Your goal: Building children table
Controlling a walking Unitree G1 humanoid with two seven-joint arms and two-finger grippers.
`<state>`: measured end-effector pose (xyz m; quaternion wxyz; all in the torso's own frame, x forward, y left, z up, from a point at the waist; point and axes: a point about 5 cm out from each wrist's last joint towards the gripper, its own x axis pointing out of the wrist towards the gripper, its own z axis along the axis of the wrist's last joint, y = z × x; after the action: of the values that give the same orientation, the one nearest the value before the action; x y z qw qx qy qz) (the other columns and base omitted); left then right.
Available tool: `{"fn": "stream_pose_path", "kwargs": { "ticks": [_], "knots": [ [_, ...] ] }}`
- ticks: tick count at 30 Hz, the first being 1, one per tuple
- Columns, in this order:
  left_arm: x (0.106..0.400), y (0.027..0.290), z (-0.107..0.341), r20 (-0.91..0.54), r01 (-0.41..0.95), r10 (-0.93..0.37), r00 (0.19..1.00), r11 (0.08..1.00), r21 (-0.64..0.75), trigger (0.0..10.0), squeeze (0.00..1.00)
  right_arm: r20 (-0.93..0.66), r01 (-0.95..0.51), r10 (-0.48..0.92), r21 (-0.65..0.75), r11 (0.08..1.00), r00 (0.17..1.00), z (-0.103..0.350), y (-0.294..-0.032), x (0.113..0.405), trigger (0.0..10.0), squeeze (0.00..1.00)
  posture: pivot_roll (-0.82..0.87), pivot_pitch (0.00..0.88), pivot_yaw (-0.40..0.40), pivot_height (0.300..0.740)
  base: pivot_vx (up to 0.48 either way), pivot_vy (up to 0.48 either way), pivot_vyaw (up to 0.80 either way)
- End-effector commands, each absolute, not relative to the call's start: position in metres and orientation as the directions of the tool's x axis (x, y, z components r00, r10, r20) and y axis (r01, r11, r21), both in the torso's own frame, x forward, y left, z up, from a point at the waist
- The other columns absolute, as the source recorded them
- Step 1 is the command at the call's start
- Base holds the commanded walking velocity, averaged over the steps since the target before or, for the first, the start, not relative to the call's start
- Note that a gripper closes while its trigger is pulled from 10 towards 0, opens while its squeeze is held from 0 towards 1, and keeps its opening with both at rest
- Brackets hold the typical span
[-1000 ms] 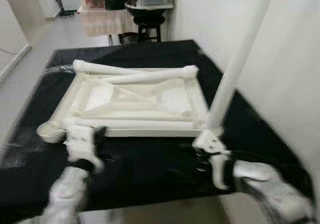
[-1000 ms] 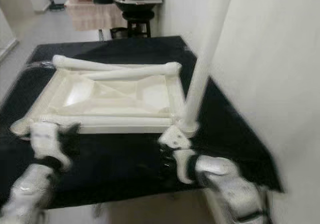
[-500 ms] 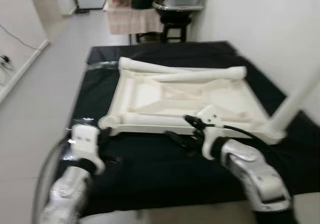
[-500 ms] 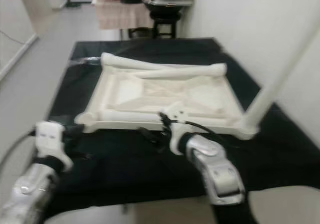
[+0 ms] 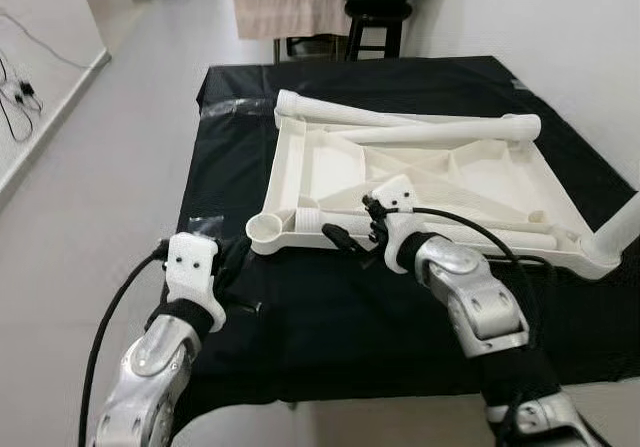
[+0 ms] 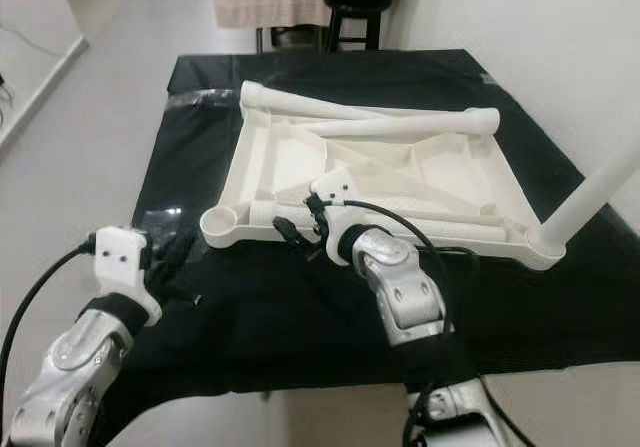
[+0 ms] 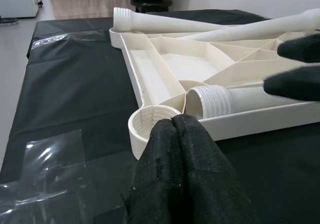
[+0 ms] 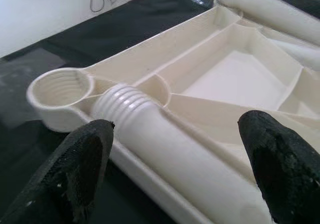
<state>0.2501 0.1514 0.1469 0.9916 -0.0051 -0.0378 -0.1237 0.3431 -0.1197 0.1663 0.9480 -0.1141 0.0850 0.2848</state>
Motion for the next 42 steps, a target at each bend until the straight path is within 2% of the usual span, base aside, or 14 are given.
{"fn": "stream_pose_path", "kwargs": {
  "ticks": [1, 8, 16, 24, 32, 37, 38, 39, 42],
  "knots": [
    [0.249, 0.151, 0.148, 0.072, 0.256, -0.255, 0.964, 0.967, 0.001, 10.0, 0.0, -0.233, -0.573, 0.531, -0.185, 0.799, 0.815, 0.164, -0.115, 0.344, 10.0, 0.0, -0.02, 0.07, -0.039, 0.74, 0.0, 0.0, 0.0],
    [0.246, 0.15, 0.148, 0.065, 0.261, -0.26, 0.963, 0.965, 0.004, 10.0, 0.0, -0.281, -0.707, 0.65, -0.225, 0.671, 0.706, 0.174, -0.097, 0.354, 10.0, 0.0, 0.0, 0.082, -0.042, 0.74, 0.0, 0.0, 0.0],
    [0.244, 0.15, 0.148, 0.059, 0.264, -0.264, 0.963, 0.964, 0.002, 10.0, 0.0, -0.329, -0.721, 0.643, -0.278, 0.635, 0.692, 0.184, -0.085, 0.368, 10.0, 0.0, 0.01, 0.095, -0.046, 0.74, 0.0, 0.0, 0.0],
    [0.239, 0.15, 0.149, 0.05, 0.27, -0.27, 0.962, 0.963, 0.007, 10.0, 0.0, -0.442, -0.773, 0.634, -0.337, 0.538, 0.634, 0.191, -0.066, 0.382, 10.0, 0.0, 0.05, 0.123, -0.06, 0.74, 0.0, 0.0, 0.0],
    [0.237, 0.15, 0.148, 0.045, 0.269, -0.269, 0.962, 0.963, 0.005, 10.0, 0.0, -0.553, -0.778, 0.555, -0.355, 0.518, 0.622, 0.185, -0.076, 0.39, 10.0, 0.0, 0.05, 0.128, -0.065, 0.74, 0.0, 0.0, 0.0],
    [0.236, 0.149, 0.147, 0.039, 0.275, -0.275, 0.961, 0.962, 0.006, 10.0, 0.0, -0.622, -0.83, 0.561, -0.309, 0.465, 0.546, 0.185, -0.089, 0.389, 10.0, 0.0, 0.05, 0.126, -0.064, 0.74, 0.0, 0.0, 0.0],
    [0.236, 0.149, 0.147, 0.036, 0.277, -0.277, 0.96, 0.961, 0.007, 10.0, 0.0, -0.668, -0.861, 0.557, -0.286, 0.421, 0.494, 0.183, -0.097, 0.387, 10.0, 0.0, 0.05, 0.118, -0.063, 0.74, 0.0, 0.0, 0.0],
    [0.236, 0.149, 0.147, 0.036, 0.277, -0.277, 0.96, 0.961, 0.007, 10.0, 0.0, -0.668, -0.861, 0.557, -0.286, 0.421, 0.494, 0.183, -0.097, 0.387, 10.0, 0.0, 0.05, 0.118, -0.063, 0.74, 0.0, 0.0, 0.0],
    [0.236, 0.148, 0.146, 0.033, 0.281, -0.281, 0.959, 0.96, 0.009, 10.0, 0.0, -0.728, -0.906, 0.545, -0.272, 0.326, 0.415, 0.175, -0.103, 0.382, 10.0, 0.0, 0.05, 0.113, -0.063, 0.74, 0.0, 0.0, 0.0]
  ]
}}
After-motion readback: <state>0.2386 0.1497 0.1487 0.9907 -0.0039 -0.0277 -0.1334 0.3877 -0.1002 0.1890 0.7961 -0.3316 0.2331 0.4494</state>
